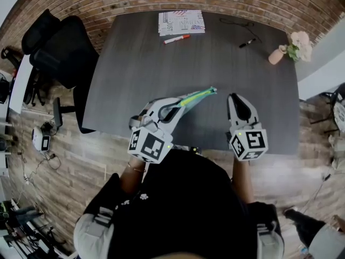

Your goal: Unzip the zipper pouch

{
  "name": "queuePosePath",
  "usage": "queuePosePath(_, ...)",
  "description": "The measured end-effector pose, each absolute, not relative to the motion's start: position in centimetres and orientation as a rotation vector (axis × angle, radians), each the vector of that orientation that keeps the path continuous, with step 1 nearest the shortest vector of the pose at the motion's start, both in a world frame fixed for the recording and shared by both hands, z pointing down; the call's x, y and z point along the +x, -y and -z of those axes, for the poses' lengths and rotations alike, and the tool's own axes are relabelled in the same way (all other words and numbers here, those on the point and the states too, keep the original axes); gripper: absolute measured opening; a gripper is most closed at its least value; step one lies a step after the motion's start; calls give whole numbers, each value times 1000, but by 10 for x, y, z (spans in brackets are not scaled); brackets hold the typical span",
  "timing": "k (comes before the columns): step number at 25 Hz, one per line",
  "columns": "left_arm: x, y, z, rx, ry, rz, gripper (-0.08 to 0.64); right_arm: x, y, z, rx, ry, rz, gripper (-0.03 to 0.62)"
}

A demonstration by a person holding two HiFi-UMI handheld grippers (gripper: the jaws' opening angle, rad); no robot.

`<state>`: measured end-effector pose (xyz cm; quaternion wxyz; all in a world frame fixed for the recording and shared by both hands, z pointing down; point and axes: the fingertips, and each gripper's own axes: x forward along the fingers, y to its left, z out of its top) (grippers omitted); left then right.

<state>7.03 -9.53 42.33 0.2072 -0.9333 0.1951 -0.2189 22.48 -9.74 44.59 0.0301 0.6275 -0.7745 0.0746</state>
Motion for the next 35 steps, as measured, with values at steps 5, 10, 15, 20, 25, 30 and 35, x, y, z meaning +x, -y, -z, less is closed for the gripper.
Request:
queuePosePath(5,72,103,-422,-2681,-606,515,10,231,87,-430,2024,2426,-203,11)
queuePosePath(10,65,111,-420,-2768,-682,468,10,223,80,-419,2025,2473,-172,-1)
queuePosePath(15,53,116,-422,-2809,-751,466,11,214,79,-419,1976,2486,-167,-2)
queuePosePath(20,45,116,-424,-2806,-771,493,10,206,79,-420,1942,2485,-171,-3)
queuePosePath(25,43,114,-425,-2805,-784,487,11,205,78,-421,1935,2488,-168,-3)
queuePosePath(30,44,112,-425,-2801,-779,489,10,206,78,-422,1932,2487,-165,-3)
queuePosePath(35,42,113,-424,-2798,-788,493,10,205,80,-423,1922,2491,-167,-3)
